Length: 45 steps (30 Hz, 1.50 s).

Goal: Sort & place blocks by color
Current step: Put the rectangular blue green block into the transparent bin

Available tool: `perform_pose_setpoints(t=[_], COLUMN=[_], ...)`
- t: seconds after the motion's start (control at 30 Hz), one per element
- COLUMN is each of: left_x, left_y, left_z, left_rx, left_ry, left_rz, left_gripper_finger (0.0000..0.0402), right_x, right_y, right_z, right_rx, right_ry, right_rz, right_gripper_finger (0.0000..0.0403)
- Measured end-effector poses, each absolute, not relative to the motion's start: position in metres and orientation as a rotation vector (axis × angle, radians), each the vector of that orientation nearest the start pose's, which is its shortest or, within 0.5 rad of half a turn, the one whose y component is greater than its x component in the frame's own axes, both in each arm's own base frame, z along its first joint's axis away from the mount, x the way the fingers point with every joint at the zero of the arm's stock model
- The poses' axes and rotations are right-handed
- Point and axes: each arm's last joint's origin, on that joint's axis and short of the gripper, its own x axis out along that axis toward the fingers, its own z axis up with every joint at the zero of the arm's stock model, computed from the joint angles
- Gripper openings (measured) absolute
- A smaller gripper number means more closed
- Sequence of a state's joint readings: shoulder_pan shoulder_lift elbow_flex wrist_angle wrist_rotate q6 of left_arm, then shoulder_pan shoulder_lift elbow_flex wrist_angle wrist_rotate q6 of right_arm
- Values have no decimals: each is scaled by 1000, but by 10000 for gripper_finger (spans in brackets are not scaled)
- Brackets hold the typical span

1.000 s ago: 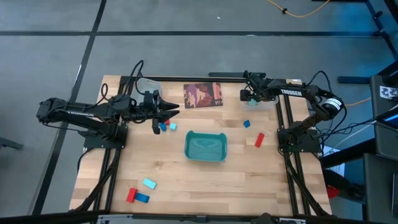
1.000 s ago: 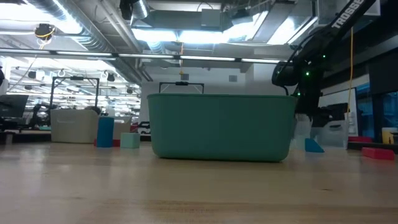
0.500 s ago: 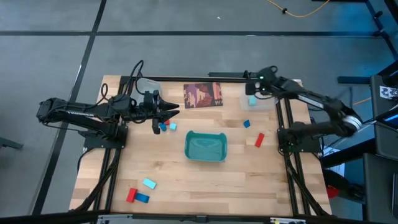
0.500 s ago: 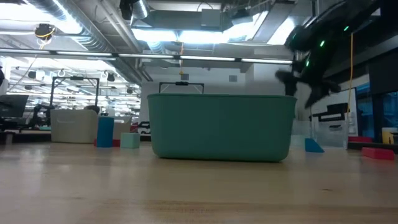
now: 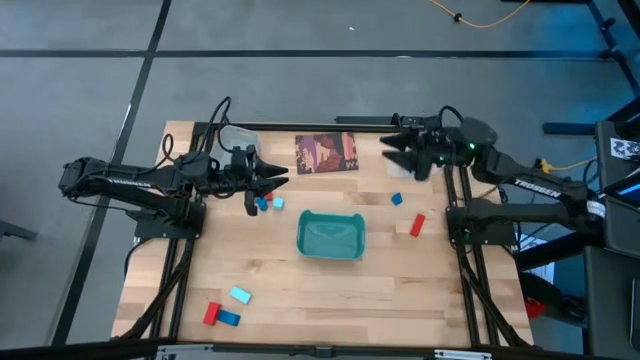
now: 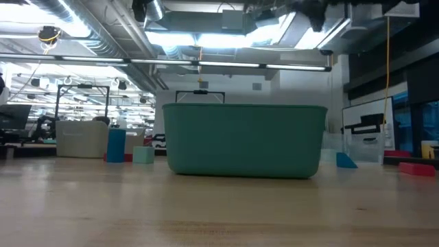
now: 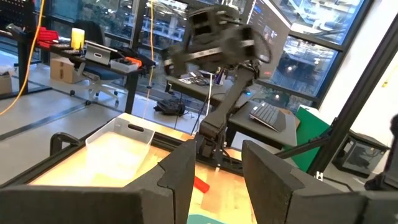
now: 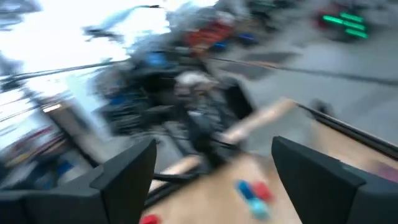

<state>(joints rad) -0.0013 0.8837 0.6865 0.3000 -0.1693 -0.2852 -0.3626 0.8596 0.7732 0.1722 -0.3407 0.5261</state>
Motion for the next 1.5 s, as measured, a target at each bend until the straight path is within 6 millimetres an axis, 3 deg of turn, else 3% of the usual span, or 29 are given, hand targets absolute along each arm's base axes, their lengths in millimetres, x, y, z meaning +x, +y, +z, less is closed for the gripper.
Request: perform_pose_setpoints(t=[0.13, 0.3, 0.67, 0.87, 1.13, 1.5], left_x=[198, 193, 191, 192, 192, 192], left_y=[4, 4, 2, -1, -1, -1], left_z=[330, 334, 335, 332, 332, 332], left_rx=[-293, -296, -290, -289, -289, -289], left_ry=[-133, -155, -148, -112, -111, -110], left_rz=[144, 141, 62, 33, 36, 32], left_gripper_finger=[125, 125, 125, 125, 125, 125], right_x=[195, 207, 211, 211, 211, 211], right_y=[-29, -4, 2, 2, 0, -1], right_z=[350, 337, 335, 335, 334, 333], right_rx=[365, 210, 179, 178, 178, 180], right_ry=[-66, 18, 20, 20, 26, 31], right_rz=[146, 176, 107, 107, 87, 78], right_gripper_finger=[323, 323, 297, 219, 16, 2])
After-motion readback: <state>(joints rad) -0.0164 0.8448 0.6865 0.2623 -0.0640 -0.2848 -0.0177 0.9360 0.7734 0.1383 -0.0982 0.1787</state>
